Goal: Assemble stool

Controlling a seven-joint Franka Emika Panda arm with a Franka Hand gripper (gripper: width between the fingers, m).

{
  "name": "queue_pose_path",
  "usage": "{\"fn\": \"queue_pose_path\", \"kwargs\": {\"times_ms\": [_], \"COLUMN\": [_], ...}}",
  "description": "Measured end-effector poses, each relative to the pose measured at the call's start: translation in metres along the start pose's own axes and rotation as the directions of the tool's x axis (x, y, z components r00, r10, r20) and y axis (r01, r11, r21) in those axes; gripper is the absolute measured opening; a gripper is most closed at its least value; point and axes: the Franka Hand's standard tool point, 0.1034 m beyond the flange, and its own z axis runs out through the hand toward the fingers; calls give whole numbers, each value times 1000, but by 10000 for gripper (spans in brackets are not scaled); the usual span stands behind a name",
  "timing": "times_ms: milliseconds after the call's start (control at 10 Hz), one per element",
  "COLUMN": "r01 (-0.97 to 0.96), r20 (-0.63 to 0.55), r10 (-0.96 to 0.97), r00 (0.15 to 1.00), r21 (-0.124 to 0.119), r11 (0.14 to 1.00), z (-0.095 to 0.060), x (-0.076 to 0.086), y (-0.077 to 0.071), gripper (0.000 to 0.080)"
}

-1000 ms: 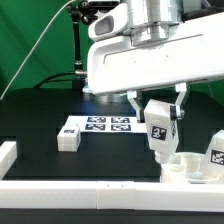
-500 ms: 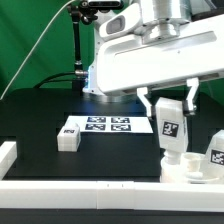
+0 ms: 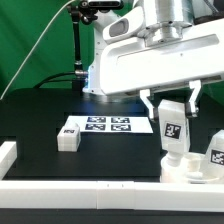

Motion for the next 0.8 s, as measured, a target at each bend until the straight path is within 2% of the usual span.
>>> {"fn": "queue_pose_path", "kwargs": {"times_ms": [200,800], "r01": [9,8], "r20": [10,17], "r10": [-9,-8], "r00": [1000,1000], "r21": [-1,-8], "r11": [1000,1000], "z": [1,6], "x": [-10,-14], "y": [-1,4], "gripper": [330,330]}}
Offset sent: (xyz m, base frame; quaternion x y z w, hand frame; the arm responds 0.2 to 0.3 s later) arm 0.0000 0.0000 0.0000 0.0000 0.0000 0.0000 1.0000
